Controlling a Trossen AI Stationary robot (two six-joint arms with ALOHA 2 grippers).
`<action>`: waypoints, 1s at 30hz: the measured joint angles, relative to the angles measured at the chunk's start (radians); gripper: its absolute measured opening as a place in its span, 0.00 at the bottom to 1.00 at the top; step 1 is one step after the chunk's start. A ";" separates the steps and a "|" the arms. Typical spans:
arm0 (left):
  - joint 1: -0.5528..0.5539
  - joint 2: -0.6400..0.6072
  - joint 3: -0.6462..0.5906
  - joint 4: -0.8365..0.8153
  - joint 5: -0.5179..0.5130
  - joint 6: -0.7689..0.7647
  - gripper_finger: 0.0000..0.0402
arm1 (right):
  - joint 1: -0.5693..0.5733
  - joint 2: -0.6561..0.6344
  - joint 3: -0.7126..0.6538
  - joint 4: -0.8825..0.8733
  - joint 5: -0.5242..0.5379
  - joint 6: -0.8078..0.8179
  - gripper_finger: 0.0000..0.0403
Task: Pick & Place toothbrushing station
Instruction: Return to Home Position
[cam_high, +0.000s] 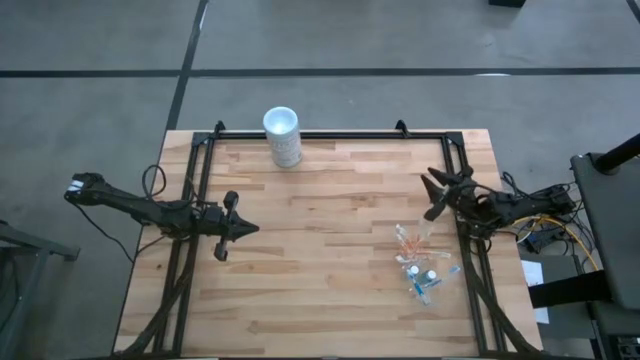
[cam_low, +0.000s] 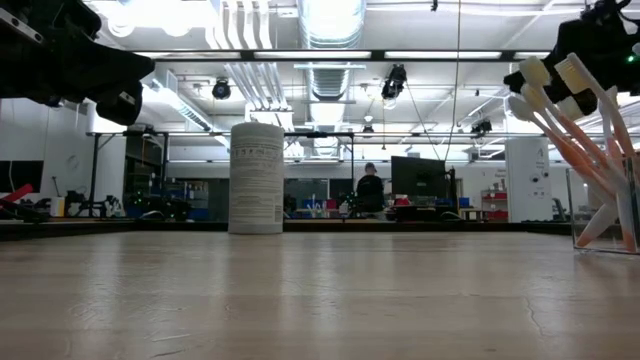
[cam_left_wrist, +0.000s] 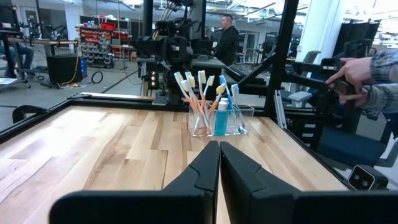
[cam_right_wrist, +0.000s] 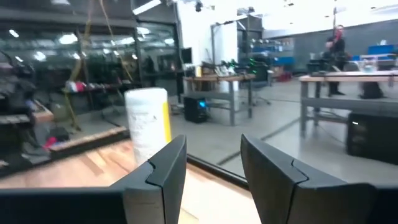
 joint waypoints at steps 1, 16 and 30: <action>0.000 0.000 0.000 0.000 0.000 0.000 0.05 | 0.000 0.002 0.000 -0.010 0.014 0.000 0.37; 0.000 0.000 0.000 0.000 0.000 0.000 0.04 | -0.001 0.003 -0.002 -0.253 0.108 0.199 0.37; 0.000 0.000 0.000 0.000 0.000 0.000 0.04 | -0.002 0.002 -0.002 -0.054 0.157 0.132 0.37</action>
